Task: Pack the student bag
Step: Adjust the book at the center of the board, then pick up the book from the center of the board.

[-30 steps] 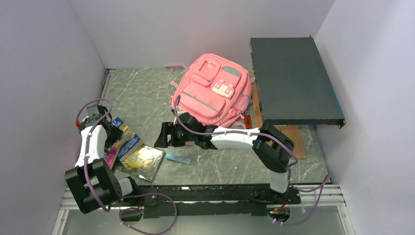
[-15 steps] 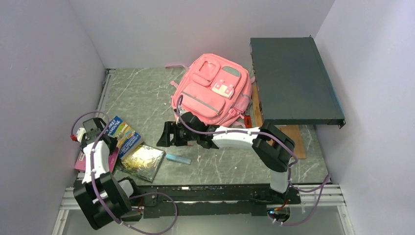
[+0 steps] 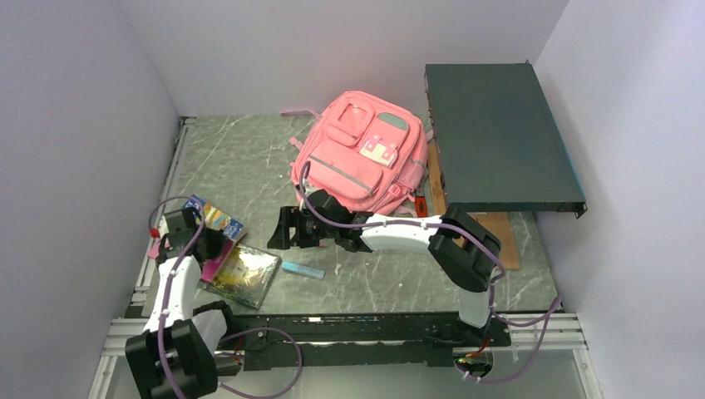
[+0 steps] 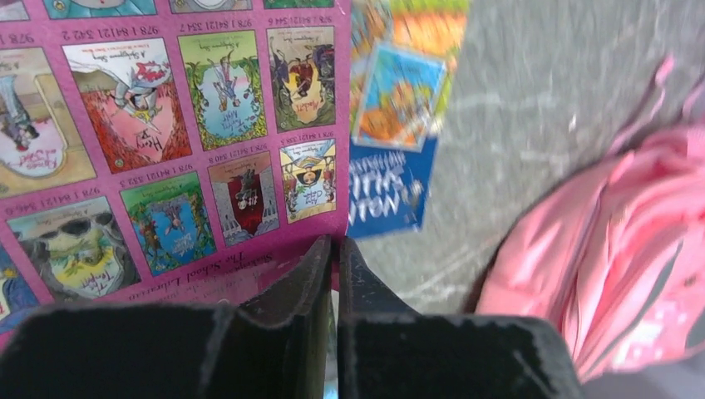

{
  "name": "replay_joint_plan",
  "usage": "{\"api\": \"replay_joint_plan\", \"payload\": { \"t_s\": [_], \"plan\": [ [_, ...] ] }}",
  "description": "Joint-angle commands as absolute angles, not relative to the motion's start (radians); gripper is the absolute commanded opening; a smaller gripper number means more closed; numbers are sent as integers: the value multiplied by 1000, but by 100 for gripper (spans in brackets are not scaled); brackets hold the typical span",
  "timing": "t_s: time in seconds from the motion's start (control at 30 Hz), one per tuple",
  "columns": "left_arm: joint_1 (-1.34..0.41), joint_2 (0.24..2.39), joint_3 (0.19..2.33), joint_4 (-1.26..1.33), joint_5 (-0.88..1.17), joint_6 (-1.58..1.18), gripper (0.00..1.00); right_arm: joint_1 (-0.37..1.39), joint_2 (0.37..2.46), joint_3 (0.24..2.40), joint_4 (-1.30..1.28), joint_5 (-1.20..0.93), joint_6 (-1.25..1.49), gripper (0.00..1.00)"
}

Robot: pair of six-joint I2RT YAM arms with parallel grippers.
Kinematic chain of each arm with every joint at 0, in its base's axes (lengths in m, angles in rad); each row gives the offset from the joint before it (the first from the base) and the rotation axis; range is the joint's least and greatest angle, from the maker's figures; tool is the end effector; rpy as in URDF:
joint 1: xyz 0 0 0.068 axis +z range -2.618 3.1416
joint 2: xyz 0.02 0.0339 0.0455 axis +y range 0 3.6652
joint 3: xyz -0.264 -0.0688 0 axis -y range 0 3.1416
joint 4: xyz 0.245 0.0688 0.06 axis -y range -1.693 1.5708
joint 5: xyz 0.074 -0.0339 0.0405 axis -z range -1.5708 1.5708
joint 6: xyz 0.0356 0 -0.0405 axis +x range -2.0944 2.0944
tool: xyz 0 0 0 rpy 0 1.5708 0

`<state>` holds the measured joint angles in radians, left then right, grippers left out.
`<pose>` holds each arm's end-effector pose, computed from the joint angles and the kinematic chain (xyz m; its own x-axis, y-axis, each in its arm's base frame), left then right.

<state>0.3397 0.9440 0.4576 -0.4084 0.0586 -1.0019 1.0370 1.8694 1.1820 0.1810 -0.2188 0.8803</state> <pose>0.1688 0.0575 0.1804 -0.1451 -0.9433 -0.2986 -0.7802 0.2946 -0.5517 0.2071 0.3657 0.2040 -0.8795 -0.0090 -0.4758 -0.4065 0.5342 0.7412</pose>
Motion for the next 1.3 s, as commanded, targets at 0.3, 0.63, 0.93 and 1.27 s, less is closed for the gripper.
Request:
{"api": "replay_joint_plan", "payload": {
  "t_s": [0.3, 0.63, 0.93, 1.27],
  "plan": [
    [154, 845, 558, -685, 164, -795, 17, 961, 1863, 1232, 223, -351, 808, 78],
    [156, 693, 780, -753, 146, -457, 88, 976, 2011, 1381, 279, -500, 760, 78],
    [137, 570, 865, -713, 63, -253, 100, 1022, 2164, 1449, 423, -590, 901, 72],
    [107, 449, 755, -611, 68, -251, 100, 1038, 2301, 1488, 566, -642, 1063, 73]
  ]
}}
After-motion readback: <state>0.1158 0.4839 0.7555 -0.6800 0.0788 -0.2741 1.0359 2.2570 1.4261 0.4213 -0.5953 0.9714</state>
